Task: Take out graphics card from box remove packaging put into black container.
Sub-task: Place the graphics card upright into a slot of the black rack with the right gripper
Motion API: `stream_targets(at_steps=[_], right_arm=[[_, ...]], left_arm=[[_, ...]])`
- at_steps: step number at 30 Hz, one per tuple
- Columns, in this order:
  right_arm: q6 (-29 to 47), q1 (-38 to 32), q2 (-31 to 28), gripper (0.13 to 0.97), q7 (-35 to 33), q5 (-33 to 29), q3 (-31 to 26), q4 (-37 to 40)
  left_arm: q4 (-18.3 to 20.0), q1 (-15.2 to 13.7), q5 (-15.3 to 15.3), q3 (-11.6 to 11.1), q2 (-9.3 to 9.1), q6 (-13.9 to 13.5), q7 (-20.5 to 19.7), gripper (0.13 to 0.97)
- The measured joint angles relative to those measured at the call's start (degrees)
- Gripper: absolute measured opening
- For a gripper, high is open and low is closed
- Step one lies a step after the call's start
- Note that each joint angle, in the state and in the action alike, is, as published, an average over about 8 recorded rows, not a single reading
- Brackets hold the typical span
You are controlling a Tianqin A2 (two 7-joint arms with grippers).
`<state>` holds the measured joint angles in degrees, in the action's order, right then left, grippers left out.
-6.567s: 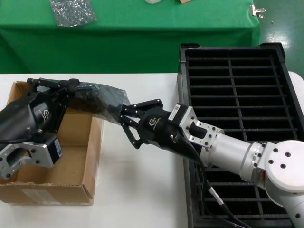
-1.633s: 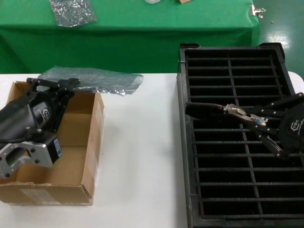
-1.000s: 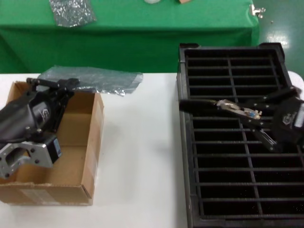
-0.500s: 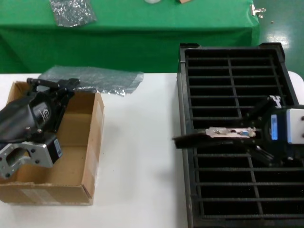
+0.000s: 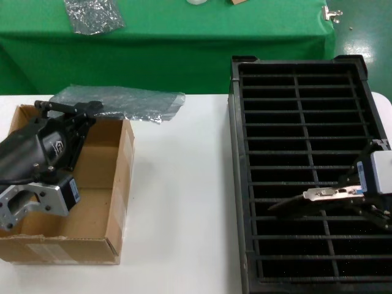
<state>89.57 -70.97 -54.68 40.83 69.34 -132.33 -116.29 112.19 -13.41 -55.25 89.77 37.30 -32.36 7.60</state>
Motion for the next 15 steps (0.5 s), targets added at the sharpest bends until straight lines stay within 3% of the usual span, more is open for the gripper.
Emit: stream_targets(at_steps=[15], right_arm=[[0.35, -0.93, 2.86, 0.189, -1.56, -4.15, -5.35, 4.05]], left_arm=[[0.00, 0.00, 0.00, 0.00, 0.00, 0.00, 0.00, 0.139]])
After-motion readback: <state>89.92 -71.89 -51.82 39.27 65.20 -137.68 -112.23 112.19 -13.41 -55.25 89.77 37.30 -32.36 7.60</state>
